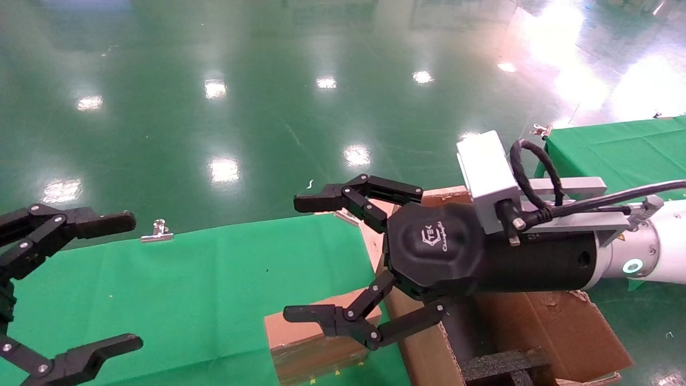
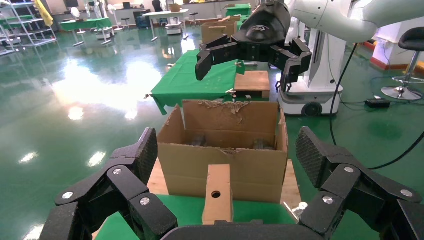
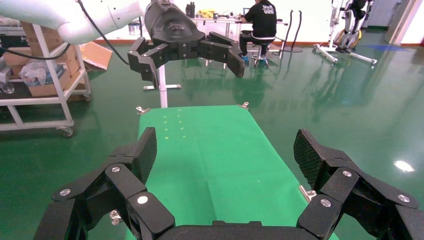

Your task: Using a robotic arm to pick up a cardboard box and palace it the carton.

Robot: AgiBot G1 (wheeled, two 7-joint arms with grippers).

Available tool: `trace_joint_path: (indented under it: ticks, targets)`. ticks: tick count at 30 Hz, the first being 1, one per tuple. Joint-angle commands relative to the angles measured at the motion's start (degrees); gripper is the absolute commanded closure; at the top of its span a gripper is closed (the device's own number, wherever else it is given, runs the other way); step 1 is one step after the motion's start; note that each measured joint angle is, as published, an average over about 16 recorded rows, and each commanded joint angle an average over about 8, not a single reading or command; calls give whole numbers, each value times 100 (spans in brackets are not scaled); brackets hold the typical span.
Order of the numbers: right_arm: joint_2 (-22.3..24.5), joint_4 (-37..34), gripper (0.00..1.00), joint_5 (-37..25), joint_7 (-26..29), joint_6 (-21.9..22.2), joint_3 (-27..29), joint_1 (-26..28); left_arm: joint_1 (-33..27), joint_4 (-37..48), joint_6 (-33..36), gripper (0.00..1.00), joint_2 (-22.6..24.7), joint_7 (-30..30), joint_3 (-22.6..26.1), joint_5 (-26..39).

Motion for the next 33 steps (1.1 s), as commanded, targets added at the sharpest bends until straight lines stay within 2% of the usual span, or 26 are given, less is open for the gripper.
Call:
trace_joint_path:
  ticks: [1, 12, 13, 20, 21, 28, 33]
  targets:
    - [0, 0, 0, 0, 0, 0, 0, 0, 0, 0, 0, 0, 0, 0, 0, 1]
    - [0, 0, 0, 0, 0, 0, 0, 0, 0, 3, -4, 0, -3, 2, 4, -3]
    - [0, 0, 0, 0, 0, 0, 0, 0, 0, 3, -5, 7, -4, 3, 4, -4]
    - [0, 0, 0, 1, 0, -1, 1, 0, 0, 6, -7, 95, -5, 4, 6, -6]
    - [-1, -1, 0, 1, 0, -1, 1, 0, 0, 6, -7, 100, -5, 5, 6, -6]
    - [-37, -33, 0, -205, 63, -46, -121, 121, -1, 10, -7, 100, -5, 7, 8, -7]
    - [-183, -150, 0, -981, 215, -272, -549, 606, -3, 12, -6, 100, -6, 8, 10, -9]
